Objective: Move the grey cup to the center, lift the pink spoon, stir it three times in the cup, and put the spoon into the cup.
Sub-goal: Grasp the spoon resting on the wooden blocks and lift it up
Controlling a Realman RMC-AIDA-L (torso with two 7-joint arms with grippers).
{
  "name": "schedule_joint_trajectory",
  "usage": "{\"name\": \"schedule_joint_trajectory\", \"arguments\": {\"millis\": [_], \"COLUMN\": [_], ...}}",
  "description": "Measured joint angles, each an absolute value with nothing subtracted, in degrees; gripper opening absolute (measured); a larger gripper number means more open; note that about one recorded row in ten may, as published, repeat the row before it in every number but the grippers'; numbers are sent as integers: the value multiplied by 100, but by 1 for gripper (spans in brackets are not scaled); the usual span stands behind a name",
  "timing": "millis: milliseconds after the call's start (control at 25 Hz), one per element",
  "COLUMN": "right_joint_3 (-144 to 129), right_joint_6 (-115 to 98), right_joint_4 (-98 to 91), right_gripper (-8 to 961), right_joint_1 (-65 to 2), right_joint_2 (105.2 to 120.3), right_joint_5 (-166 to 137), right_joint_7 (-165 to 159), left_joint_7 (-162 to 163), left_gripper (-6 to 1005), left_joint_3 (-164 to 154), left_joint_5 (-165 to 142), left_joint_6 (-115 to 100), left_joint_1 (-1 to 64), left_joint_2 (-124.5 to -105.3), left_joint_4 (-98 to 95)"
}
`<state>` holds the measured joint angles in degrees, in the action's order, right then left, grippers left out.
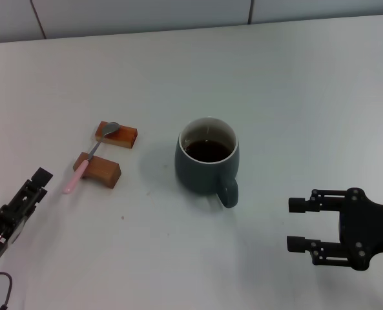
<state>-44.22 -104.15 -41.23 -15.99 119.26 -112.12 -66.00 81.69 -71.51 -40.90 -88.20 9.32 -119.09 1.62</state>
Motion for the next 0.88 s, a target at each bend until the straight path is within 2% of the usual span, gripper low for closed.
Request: {"name": "schedule_joint_trajectory", "arguments": {"millis": [880], "right_joint_3": [-4444], "right_joint_6": [-10424], "right_joint_4": [-4111], "right_gripper": [656], "right_joint_1": [-1590], "right_joint_2": [11926], "right_joint_5": [-11215], "right_joint_7": [-6600], "left_joint_7": [8437], "left_gripper": [797], "left_joint_3": [-7286], "left_joint_5": [-4132], "left_joint_6": [-8683], "left_joint_1": [1176], "left_joint_2": [-11909], "left_joint_4": [395]}}
